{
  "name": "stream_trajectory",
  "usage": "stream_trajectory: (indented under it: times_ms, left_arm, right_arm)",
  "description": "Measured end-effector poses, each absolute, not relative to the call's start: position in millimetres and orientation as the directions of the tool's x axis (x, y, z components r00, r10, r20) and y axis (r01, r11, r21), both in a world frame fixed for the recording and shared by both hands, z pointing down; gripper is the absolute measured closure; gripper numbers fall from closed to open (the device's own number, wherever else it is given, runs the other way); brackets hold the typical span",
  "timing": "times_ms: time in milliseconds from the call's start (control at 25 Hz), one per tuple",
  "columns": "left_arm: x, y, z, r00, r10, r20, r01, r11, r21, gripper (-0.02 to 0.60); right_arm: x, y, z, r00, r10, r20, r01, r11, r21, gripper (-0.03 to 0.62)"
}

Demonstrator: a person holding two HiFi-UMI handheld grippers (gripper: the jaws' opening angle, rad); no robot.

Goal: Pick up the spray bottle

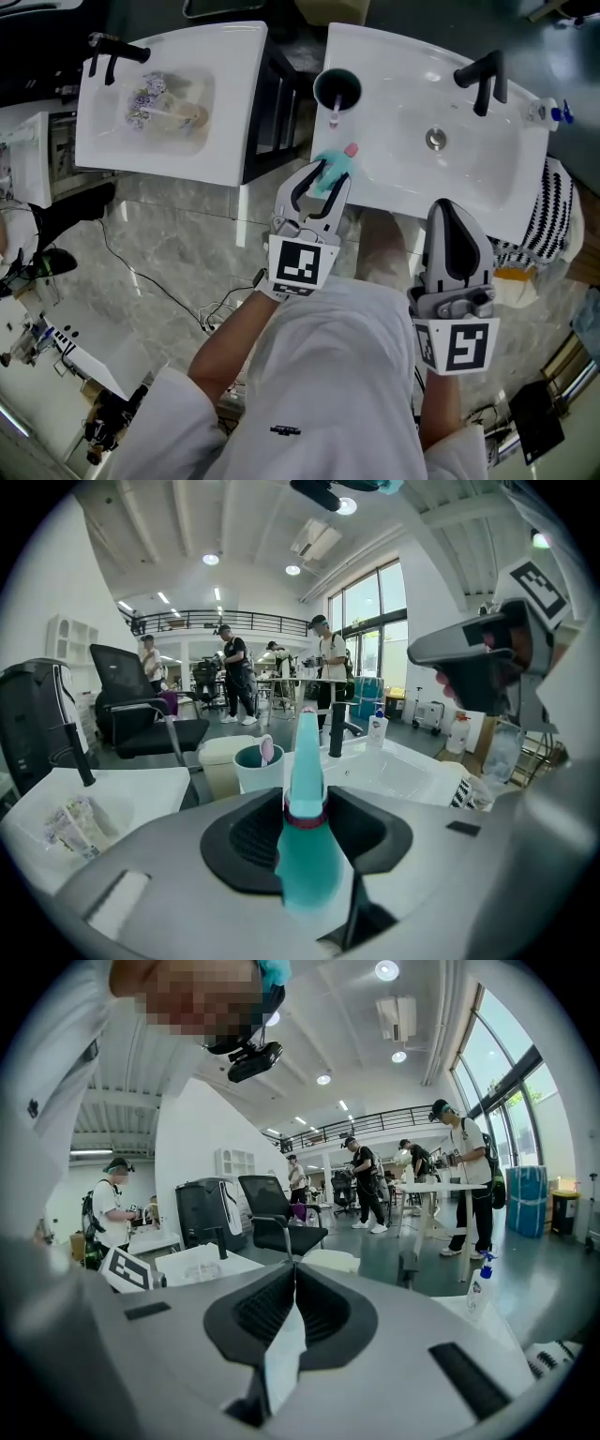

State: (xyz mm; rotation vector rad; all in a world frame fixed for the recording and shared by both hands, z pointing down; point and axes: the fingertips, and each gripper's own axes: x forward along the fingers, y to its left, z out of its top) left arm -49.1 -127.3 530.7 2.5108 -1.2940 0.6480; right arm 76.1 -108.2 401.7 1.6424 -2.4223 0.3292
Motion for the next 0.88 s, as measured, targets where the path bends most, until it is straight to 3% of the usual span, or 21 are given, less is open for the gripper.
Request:
stream_trajectory:
  times_ms: [880]
  left_arm:
    - [-64,-130,403,0.537,-0.765,0.356,-0.825,-0.563,0.035,0.434]
  right_arm:
    - [112,-104,349,-0.208,-0.956,0.208,-0.978,0.202,-0.052,0.589]
